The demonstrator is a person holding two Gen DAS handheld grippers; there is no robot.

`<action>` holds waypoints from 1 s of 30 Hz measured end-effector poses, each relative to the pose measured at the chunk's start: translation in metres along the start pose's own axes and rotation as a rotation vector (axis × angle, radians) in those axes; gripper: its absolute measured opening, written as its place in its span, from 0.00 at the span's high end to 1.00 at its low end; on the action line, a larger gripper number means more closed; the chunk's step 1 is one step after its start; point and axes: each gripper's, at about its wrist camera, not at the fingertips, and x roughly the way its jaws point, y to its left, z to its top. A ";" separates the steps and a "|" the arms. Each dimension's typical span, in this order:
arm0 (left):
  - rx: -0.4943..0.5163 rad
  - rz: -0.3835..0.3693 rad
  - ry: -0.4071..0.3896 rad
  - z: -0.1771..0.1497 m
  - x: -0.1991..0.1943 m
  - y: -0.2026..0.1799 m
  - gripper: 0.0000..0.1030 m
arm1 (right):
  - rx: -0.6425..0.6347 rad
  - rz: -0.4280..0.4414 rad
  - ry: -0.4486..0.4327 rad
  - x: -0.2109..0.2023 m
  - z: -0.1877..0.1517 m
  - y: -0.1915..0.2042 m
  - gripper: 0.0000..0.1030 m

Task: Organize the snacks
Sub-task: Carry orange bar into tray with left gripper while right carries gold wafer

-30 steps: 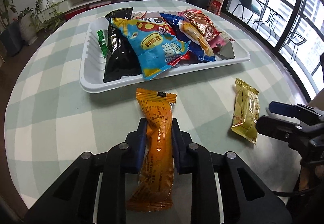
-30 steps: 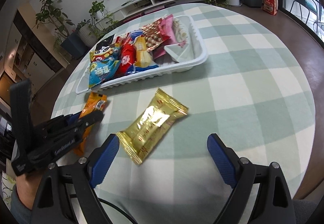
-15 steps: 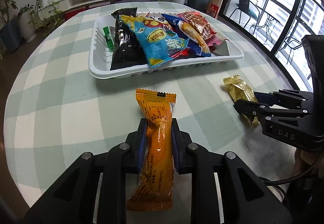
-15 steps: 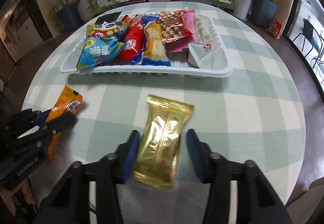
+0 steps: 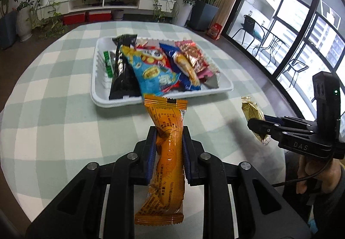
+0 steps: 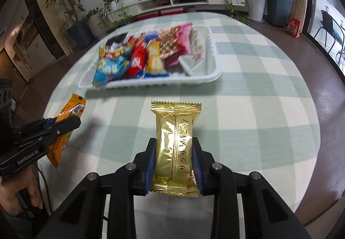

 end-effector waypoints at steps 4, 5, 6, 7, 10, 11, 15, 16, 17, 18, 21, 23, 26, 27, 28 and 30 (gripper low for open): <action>0.018 -0.026 -0.046 0.039 -0.010 -0.005 0.81 | 0.009 0.004 -0.064 -0.021 0.028 -0.011 0.68; 0.030 -0.022 -0.058 0.051 -0.011 -0.006 0.81 | 0.006 0.005 -0.077 -0.024 0.038 -0.012 0.68; 0.042 -0.017 -0.069 0.063 -0.011 -0.008 0.81 | 0.001 0.004 -0.088 -0.028 0.046 -0.012 0.68; 0.050 -0.018 -0.079 0.076 -0.010 -0.009 0.81 | -0.008 0.003 -0.099 -0.030 0.055 -0.011 0.68; 0.051 -0.015 -0.090 0.112 0.002 -0.009 0.81 | -0.038 -0.002 -0.131 -0.030 0.084 -0.005 0.68; 0.050 -0.014 -0.089 0.124 0.008 -0.008 0.81 | -0.041 0.002 -0.133 -0.027 0.094 -0.004 0.68; 0.030 0.010 -0.064 0.158 0.040 0.001 0.81 | -0.048 0.046 -0.109 -0.004 0.131 0.007 0.68; 0.029 0.022 -0.058 0.163 0.047 0.004 0.81 | -0.059 0.047 -0.101 0.005 0.139 0.011 0.68; 0.026 0.031 -0.052 0.167 0.055 0.006 0.81 | -0.070 0.044 -0.094 0.013 0.144 0.015 0.68; 0.026 0.042 -0.045 0.171 0.063 0.008 0.81 | -0.078 0.046 -0.083 0.022 0.149 0.019 0.68; 0.022 0.055 -0.009 0.175 0.086 0.014 0.81 | -0.102 0.047 -0.049 0.048 0.157 0.030 0.68; 0.018 0.065 0.006 0.173 0.100 0.019 0.81 | -0.116 0.038 -0.024 0.068 0.160 0.034 0.68; 0.001 0.068 0.025 0.168 0.115 0.026 0.81 | -0.124 0.018 -0.004 0.084 0.160 0.035 0.67; 0.000 0.073 0.031 0.166 0.120 0.030 0.80 | -0.129 0.011 0.003 0.090 0.160 0.035 0.67; -0.007 0.075 0.038 0.164 0.124 0.033 0.80 | -0.132 0.006 0.010 0.093 0.159 0.034 0.67; -0.019 0.075 0.040 0.162 0.130 0.039 0.80 | -0.135 -0.008 0.018 0.099 0.158 0.033 0.67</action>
